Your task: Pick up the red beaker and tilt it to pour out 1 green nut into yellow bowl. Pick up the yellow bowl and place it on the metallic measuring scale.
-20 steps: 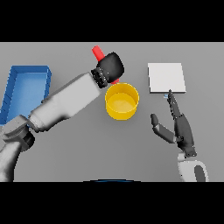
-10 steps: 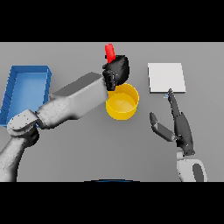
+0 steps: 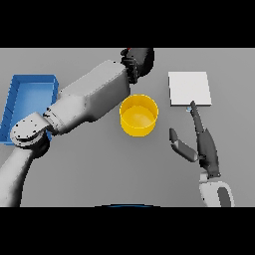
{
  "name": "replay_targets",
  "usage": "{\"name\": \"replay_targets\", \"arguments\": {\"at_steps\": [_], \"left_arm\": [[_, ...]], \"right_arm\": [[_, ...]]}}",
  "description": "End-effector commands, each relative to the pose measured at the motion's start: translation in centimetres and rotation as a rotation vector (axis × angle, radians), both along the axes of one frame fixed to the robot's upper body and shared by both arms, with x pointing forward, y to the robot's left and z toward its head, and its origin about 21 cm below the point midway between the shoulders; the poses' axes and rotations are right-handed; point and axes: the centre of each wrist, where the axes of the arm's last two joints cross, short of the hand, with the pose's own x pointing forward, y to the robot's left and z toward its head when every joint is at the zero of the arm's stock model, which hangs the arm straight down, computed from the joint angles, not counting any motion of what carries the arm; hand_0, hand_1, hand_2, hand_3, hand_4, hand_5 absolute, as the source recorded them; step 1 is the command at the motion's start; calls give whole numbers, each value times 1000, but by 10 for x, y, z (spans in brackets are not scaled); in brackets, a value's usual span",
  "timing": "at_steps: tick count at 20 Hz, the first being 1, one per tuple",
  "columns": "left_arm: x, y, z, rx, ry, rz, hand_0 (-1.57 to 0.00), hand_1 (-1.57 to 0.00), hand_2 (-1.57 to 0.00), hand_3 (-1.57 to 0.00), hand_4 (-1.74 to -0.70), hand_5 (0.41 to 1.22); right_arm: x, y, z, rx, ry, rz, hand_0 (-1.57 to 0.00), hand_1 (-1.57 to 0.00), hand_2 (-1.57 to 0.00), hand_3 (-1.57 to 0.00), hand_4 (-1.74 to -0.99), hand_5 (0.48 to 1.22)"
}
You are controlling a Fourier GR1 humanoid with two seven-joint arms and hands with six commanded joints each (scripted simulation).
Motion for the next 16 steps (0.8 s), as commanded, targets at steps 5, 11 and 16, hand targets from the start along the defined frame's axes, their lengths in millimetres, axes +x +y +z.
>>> {"name": "replay_targets", "arguments": {"at_steps": [5, 11, 16], "left_arm": [[27, 28, 62, -234, -16, 112, -1571, -1571, -1571, -1132, -1731, 1221], [56, 105, 127, -738, 22, 427, -1571, -1571, -1571, -1431, -1736, 1221], [67, 201, 119, -1185, -18, 664, -1571, -1571, -1571, -1447, -1739, 1221]], "right_arm": [[3, 2, 2, -12, 6, -4, 1, 1, 1, 1, -1018, 680], [5, -1, -2, 4, 8, 1, 1, 1, 1, 1, -999, 665], [5, 5, -2, 58, -2, 18, 1, 1, 1, 1, -996, 664]]}}
